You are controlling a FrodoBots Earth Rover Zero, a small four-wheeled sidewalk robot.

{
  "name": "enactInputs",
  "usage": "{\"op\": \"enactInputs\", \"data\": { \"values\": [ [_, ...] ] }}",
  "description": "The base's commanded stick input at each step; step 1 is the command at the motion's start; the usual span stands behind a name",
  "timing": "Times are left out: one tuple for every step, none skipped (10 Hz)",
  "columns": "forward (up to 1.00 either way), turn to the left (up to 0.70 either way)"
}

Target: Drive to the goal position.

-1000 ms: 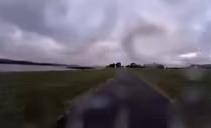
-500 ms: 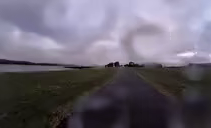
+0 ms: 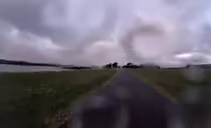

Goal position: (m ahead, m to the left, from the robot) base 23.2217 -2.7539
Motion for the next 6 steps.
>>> {"op": "enactInputs", "data": {
  "values": [
    [0.70, 0.00],
    [0.70, 0.00],
    [0.70, 0.00],
    [0.70, 0.00],
    [0.70, -0.14],
    [0.70, -0.14]
  ]
}}
